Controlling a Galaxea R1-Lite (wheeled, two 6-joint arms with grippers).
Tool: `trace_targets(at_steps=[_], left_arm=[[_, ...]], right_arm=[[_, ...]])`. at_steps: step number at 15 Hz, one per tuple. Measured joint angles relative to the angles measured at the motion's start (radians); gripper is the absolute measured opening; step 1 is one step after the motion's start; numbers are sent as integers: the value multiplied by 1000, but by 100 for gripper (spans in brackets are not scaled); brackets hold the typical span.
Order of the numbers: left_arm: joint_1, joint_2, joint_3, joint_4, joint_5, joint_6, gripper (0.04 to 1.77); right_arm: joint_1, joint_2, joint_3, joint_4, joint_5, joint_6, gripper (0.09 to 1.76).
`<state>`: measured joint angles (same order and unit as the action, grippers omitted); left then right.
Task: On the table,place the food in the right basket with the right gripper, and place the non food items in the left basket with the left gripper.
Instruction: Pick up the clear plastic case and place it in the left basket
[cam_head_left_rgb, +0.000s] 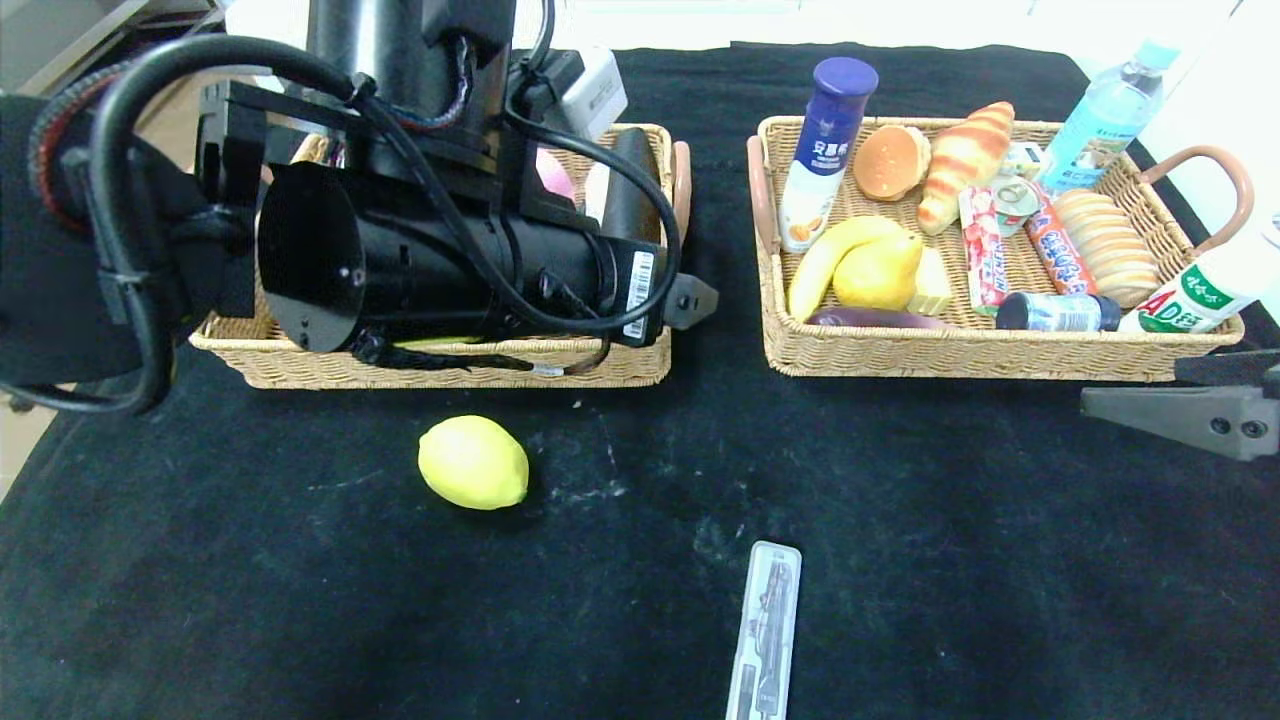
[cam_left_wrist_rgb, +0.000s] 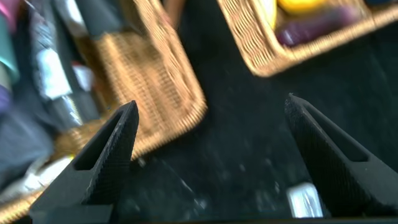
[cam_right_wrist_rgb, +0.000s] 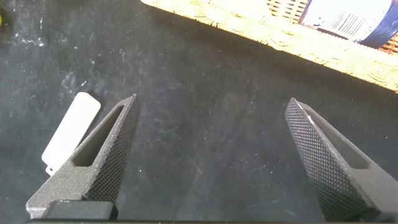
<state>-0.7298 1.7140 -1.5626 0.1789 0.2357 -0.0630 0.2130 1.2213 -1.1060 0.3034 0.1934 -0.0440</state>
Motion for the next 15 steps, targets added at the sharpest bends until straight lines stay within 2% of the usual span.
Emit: trace_targets(at_steps=[4, 6, 11, 15], left_arm=[[-78, -47, 113, 0, 81, -14, 170], [-110, -62, 153, 7, 104, -50, 170], [-208, -71, 234, 1, 214, -120, 171], [-266, -50, 280, -1, 241, -216, 171]], right_arm=[[0, 3, 0, 0, 0, 0, 171], [0, 4, 0, 0, 0, 0, 171], [-1, 10, 0, 0, 0, 0, 171], [-2, 16, 0, 0, -1, 0, 171]])
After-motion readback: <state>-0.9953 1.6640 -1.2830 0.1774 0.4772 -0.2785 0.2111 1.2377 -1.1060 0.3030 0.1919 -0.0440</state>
